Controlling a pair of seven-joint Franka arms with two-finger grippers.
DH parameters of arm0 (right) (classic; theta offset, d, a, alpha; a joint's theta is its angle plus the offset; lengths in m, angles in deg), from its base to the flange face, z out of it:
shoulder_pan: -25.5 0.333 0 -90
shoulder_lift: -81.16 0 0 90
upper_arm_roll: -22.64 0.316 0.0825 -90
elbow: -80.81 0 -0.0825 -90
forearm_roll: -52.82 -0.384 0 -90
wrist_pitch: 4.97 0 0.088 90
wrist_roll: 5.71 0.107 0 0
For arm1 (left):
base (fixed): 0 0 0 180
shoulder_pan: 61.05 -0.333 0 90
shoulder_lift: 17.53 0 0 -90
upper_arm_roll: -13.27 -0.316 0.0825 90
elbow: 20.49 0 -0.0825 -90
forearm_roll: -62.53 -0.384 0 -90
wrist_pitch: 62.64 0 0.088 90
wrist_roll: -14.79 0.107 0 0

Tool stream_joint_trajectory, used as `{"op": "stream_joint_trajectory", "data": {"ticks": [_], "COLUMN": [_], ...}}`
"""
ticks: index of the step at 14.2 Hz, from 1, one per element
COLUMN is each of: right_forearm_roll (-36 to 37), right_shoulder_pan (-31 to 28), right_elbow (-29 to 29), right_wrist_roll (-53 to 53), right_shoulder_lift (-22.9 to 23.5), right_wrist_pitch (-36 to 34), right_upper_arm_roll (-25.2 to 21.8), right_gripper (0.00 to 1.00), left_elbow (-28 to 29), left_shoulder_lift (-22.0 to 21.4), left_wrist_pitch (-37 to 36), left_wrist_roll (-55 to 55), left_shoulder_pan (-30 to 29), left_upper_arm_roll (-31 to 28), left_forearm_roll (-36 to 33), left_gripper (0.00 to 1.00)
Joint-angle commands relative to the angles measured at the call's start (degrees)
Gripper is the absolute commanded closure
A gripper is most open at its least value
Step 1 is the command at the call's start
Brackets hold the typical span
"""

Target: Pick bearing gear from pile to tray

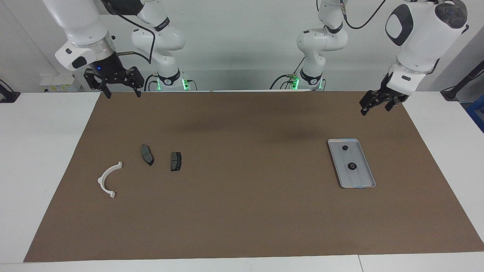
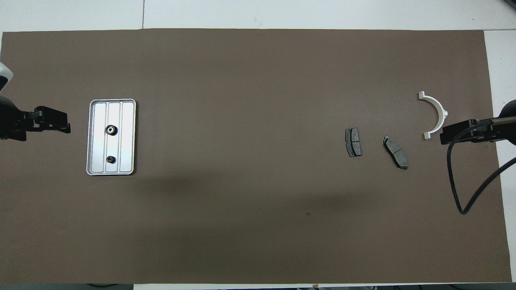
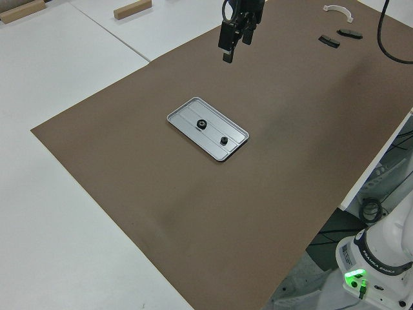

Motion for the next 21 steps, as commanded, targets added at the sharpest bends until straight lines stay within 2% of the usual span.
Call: {"op": "stream_joint_trajectory", "data": {"ticks": [1, 5, 21], "right_forearm_roll": [-0.6, -0.6, -0.6], "right_shoulder_pan": [-0.7, -0.7, -0.7], "right_elbow": [0.3, 0.3, 0.4], "right_wrist_roll": [-1.2, -1.2, -1.2], "right_shoulder_lift": [-0.8, -0.8, -0.8], "right_wrist_pitch": [-0.5, -0.5, -0.6], "right_upper_arm_roll": [0.3, 0.3, 0.3], "right_gripper": [0.0, 0.0, 0.0], "left_elbow": [-1.5, -4.1, -3.0], "left_shoulder_lift": [-0.2, -0.1, -0.3], "left_wrist_pitch": [-3.5, -6.0, -5.7], "left_wrist_roll": [1.5, 1.5, 1.5], "left_shoulder_pan": [0.4, 0.6, 0.8], "left_upper_arm_roll": [-0.5, -0.4, -0.6], "left_forearm_roll": [0.6, 0.5, 0.5], "left_gripper": [0.0, 0.0, 0.0]}}
